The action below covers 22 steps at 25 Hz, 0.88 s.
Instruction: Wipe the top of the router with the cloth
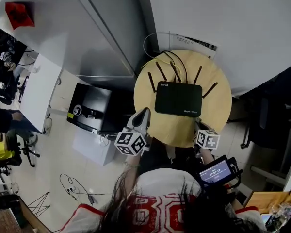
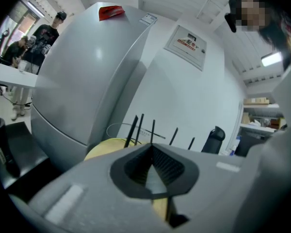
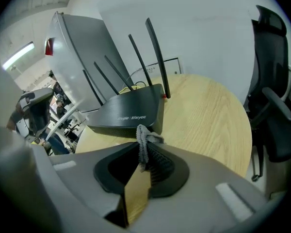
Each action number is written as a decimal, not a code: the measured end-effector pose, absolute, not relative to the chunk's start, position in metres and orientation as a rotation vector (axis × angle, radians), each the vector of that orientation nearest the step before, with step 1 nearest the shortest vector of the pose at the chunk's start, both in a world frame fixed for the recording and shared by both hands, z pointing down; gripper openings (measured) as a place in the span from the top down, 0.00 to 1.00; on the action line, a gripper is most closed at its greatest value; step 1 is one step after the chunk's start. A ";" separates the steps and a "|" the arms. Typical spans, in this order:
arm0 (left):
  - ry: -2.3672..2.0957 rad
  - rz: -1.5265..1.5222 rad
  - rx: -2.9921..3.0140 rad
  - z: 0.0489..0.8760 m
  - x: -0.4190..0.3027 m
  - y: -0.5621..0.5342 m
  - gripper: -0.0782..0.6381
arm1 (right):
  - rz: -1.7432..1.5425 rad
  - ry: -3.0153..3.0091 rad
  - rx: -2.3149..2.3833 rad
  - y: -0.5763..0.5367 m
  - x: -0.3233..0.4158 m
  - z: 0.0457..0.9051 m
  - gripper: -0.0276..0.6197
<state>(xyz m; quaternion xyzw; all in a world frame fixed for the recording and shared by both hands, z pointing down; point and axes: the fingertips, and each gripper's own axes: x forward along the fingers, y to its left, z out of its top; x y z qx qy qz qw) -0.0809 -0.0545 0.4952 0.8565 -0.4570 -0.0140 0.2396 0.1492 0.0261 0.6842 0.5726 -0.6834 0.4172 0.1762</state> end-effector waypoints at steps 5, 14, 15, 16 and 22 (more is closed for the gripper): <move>-1.221 -0.046 2.347 0.497 -0.109 -0.063 0.89 | 1.220 -1.896 1.678 0.022 0.127 0.682 0.89; -1.192 -0.050 2.356 0.501 -0.158 -0.078 0.89 | 1.223 -1.930 1.653 0.004 0.060 0.678 0.89; -1.195 -0.050 2.354 0.501 -0.165 -0.079 0.89 | 1.219 -1.935 1.644 0.002 0.052 0.677 0.89; -1.200 -0.049 2.351 0.502 -0.171 -0.079 0.89 | 1.215 -1.939 1.633 0.000 0.045 0.677 0.89; -1.250 -0.056 2.308 0.509 -0.213 -0.079 0.89 | 1.198 -1.942 1.582 -0.011 0.012 0.679 0.89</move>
